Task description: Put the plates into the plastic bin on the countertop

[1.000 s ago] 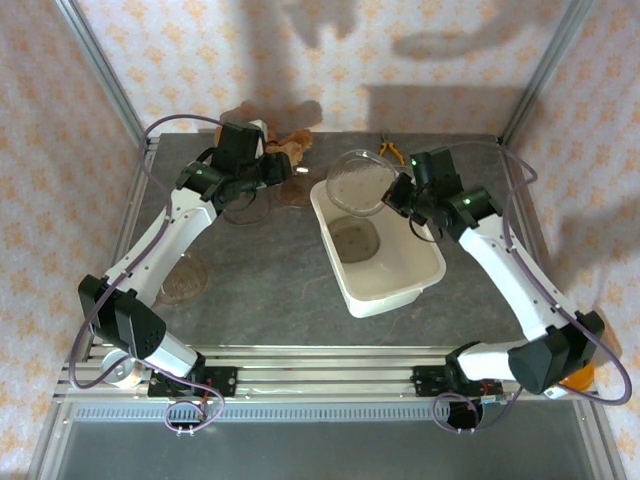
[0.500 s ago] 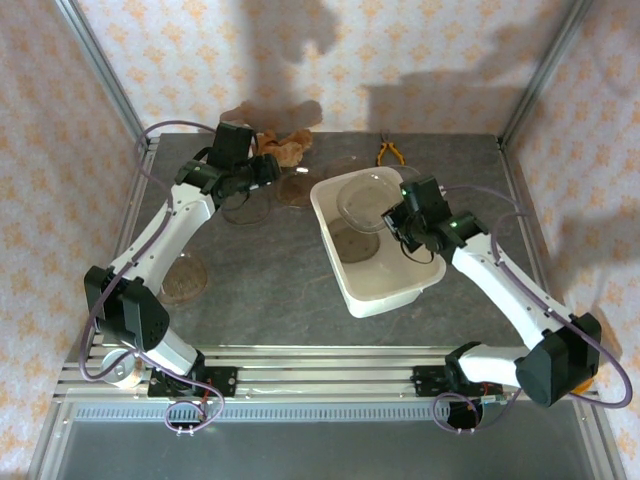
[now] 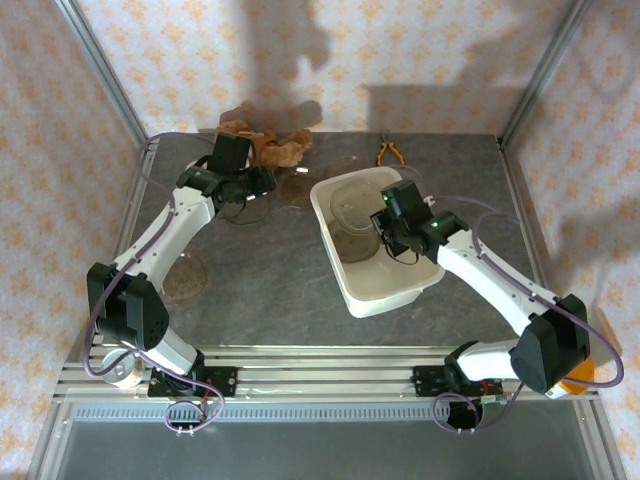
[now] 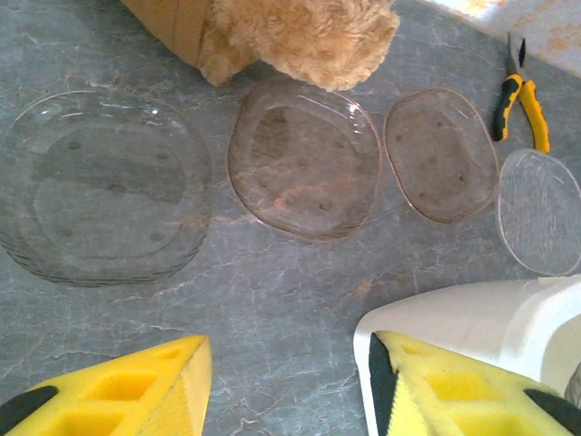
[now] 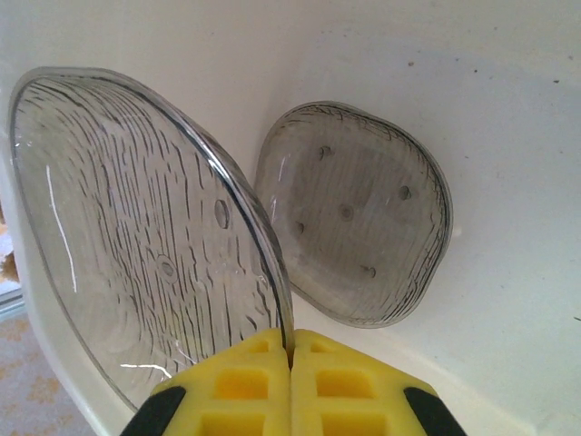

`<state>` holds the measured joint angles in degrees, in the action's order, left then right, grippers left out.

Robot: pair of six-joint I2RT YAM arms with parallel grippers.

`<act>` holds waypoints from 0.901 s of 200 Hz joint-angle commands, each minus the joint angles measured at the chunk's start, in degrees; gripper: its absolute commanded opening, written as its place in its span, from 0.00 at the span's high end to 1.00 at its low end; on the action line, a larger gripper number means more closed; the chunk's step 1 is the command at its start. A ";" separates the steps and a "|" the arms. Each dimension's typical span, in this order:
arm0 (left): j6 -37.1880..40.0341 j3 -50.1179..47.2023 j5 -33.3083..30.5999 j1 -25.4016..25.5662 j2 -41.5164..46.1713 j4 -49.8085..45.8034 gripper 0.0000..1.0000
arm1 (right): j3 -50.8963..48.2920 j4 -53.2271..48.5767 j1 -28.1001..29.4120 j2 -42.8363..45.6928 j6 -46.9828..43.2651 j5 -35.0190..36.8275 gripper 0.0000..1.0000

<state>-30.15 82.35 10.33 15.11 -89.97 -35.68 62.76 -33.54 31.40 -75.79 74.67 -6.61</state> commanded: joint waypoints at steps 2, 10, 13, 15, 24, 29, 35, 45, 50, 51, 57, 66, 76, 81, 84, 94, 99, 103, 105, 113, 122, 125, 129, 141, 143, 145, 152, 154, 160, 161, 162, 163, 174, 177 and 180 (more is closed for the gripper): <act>0.08 -1.10 0.74 -0.85 1.73 -0.97 0.50 | -0.54 -0.38 0.83 -1.47 3.04 2.89 1.00; 0.10 -1.43 0.75 -1.00 1.97 -0.99 0.50 | -0.52 -0.64 1.09 -2.00 3.47 3.22 1.00; 0.14 -1.59 0.81 -1.09 2.06 -0.97 0.50 | -0.53 -0.69 1.16 -2.18 3.58 3.21 1.00; 0.21 -1.64 0.87 -1.13 2.08 -1.01 0.50 | -0.54 -0.70 1.20 -2.35 3.64 3.19 1.00; 0.23 -2.06 0.93 -1.36 2.26 -0.97 0.50 | -0.62 -0.81 1.36 -2.84 4.04 3.44 1.00; 0.28 -2.25 0.96 -1.46 2.39 -0.97 0.50 | -0.76 -0.81 1.43 -3.08 4.24 3.49 1.00; 0.31 -2.59 0.88 -1.57 2.56 -1.00 0.50 | -0.86 -0.66 1.58 -3.28 4.54 3.66 1.00; 0.34 -3.18 0.81 -1.84 2.86 -0.82 0.50 | -0.89 -0.97 1.70 -3.74 4.83 3.96 1.00; 0.27 -3.47 0.86 -1.99 2.95 -0.65 0.50 | -0.80 -1.10 1.74 -3.92 5.03 4.00 1.00; 0.27 -3.53 0.85 -2.05 2.96 -0.63 0.50 | -0.80 -1.14 1.74 -3.97 5.04 3.99 1.00; 0.19 -3.84 0.91 -2.14 3.03 -0.47 0.50 | -0.72 -1.25 1.75 -4.35 5.13 4.06 1.00; 0.09 -4.03 1.18 -2.41 2.90 -0.42 0.50 | -0.65 -1.46 1.83 -4.98 5.45 3.98 1.00; 0.01 -3.99 1.33 -2.54 2.70 -0.58 0.50 | -0.67 -1.21 1.98 -5.78 5.74 3.87 1.00; 0.05 -3.97 1.44 -2.54 2.59 -0.53 0.50 | -0.74 -1.01 1.92 -6.22 5.89 3.72 1.00; 0.05 -3.95 1.51 -2.59 2.53 -0.67 0.50 | -0.79 -0.93 1.91 -6.50 6.03 3.59 1.00; 0.01 -3.86 1.58 -2.62 2.27 -0.77 0.50 | -0.93 0.00 2.07 -7.52 6.09 3.46 1.00; 0.07 -3.86 1.60 -2.56 2.18 -0.86 0.50 | -0.97 0.18 2.09 -8.05 6.09 3.49 1.00; 0.10 -3.78 1.55 -2.63 2.09 -1.00 0.50 | -0.97 0.15 2.16 -8.48 6.10 3.47 1.00; 0.16 -3.71 1.54 -2.63 2.08 -1.04 0.50 | -0.98 0.14 2.17 -8.78 6.14 3.45 1.00; 0.30 -3.53 1.48 -2.61 1.92 -1.37 0.50 | -1.04 0.35 2.18 -9.48 6.34 3.29 1.00; 0.59 -3.27 1.30 -2.70 1.76 -1.94 0.50 | -1.22 0.64 2.33 -10.20 6.66 3.28 1.00; 0.68 -3.17 1.21 -2.72 1.74 -2.08 0.50 | -1.30 0.79 2.35 -10.44 6.83 3.27 1.00; 0.78 -3.08 1.15 -2.72 1.74 -2.31 0.50 | -1.47 0.96 2.43 -10.66 7.01 3.32 1.00; 1.13 -2.82 0.86 -2.74 1.57 -2.89 0.50 | -1.80 1.52 2.55 -11.33 7.96 3.61 1.00; 1.21 -2.74 0.80 -2.79 1.56 -3.03 0.50 | -1.84 1.67 2.53 -11.43 8.10 3.62 1.00; 1.23 -2.72 0.76 -2.84 1.56 -3.11 0.50 | -1.89 1.71 2.53 -11.52 8.18 3.62 1.00; 1.37 -2.63 0.66 -2.85 1.56 -3.37 0.50 | -2.02 1.87 2.53 -11.98 8.47 3.75 1.00; 1.38 -2.63 0.66 -2.93 1.53 -3.46 0.50 | -1.98 1.94 2.53 -12.09 8.56 3.79 1.00; 1.49 -2.45 0.58 -2.95 1.40 -3.72 0.50 | -1.94 1.98 2.53 -12.47 8.74 3.80 1.00; 1.49 -2.41 0.58 -2.92 1.39 -3.75 0.50 | -1.94 2.07 2.53 -12.59 8.78 3.80 1.00; 1.50 -2.39 0.57 -2.95 1.38 -3.81 0.50 | -1.94 2.07 2.53 -12.65 8.80 3.80 1.00; 1.54 -2.38 0.57 -2.97 1.38 -3.84 0.50 | -1.99 2.12 2.53 -12.69 8.81 3.76 1.00; 1.74 -2.11 0.40 -3.10 1.16 -4.34 0.50 | -1.94 2.51 2.59 -13.66 8.74 3.53 1.00; 1.75 -2.03 0.40 -3.12 1.08 -4.48 0.50 | -1.88 2.59 2.61 -14.02 8.84 3.29 1.00; 1.81 -1.89 0.40 -3.10 0.99 -4.60 0.50 | -1.86 2.60 2.55 -14.35 8.85 3.11 1.00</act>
<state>-29.91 78.65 11.57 12.58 -88.99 -37.12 61.12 -32.23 33.61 -88.38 81.73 -5.32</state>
